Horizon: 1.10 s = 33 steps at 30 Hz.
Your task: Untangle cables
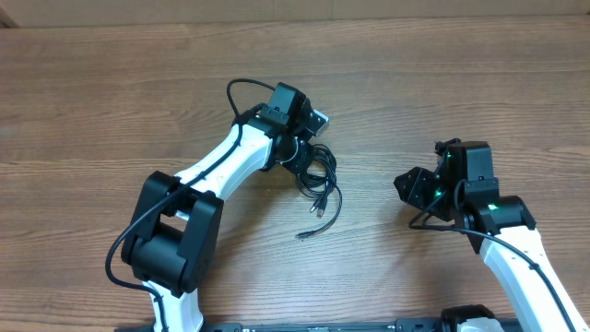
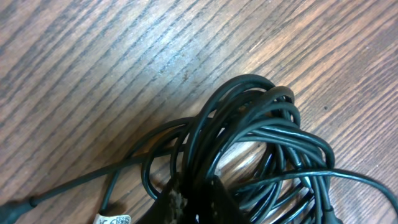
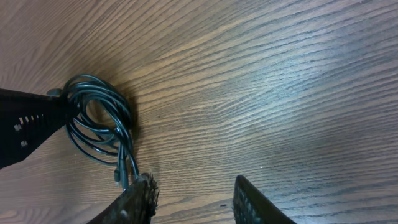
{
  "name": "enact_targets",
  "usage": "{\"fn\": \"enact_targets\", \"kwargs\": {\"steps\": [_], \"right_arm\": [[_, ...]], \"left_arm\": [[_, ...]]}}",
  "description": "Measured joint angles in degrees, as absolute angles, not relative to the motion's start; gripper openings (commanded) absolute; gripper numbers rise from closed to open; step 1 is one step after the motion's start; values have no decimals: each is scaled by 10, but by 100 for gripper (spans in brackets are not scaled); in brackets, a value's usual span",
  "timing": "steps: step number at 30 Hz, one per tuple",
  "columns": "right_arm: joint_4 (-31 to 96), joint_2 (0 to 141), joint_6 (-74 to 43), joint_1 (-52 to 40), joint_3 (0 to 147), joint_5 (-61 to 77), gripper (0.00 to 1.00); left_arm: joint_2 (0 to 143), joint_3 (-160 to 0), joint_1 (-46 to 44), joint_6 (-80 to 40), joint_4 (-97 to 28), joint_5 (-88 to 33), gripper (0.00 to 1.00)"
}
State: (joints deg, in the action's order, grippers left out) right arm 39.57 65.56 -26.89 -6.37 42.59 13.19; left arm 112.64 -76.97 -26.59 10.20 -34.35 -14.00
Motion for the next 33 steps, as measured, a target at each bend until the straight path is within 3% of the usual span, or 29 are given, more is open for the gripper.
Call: {"fn": "enact_targets", "kwargs": {"steps": [14, 22, 27, 33], "right_arm": [[384, 656, -239, -64, 426, 161, 44], [382, 656, -208, -64, 426, 178, 40], [400, 656, -189, -64, 426, 178, 32], [402, 656, -181, -64, 426, 178, 31]], "left_arm": [[1126, -776, -272, 98, -373, -254, 4], [1126, -835, -320, 98, -405, -313, 4], [1126, -860, -341, 93, -405, -339, 4], [1126, -868, -342, 85, -405, -354, 4]]}}
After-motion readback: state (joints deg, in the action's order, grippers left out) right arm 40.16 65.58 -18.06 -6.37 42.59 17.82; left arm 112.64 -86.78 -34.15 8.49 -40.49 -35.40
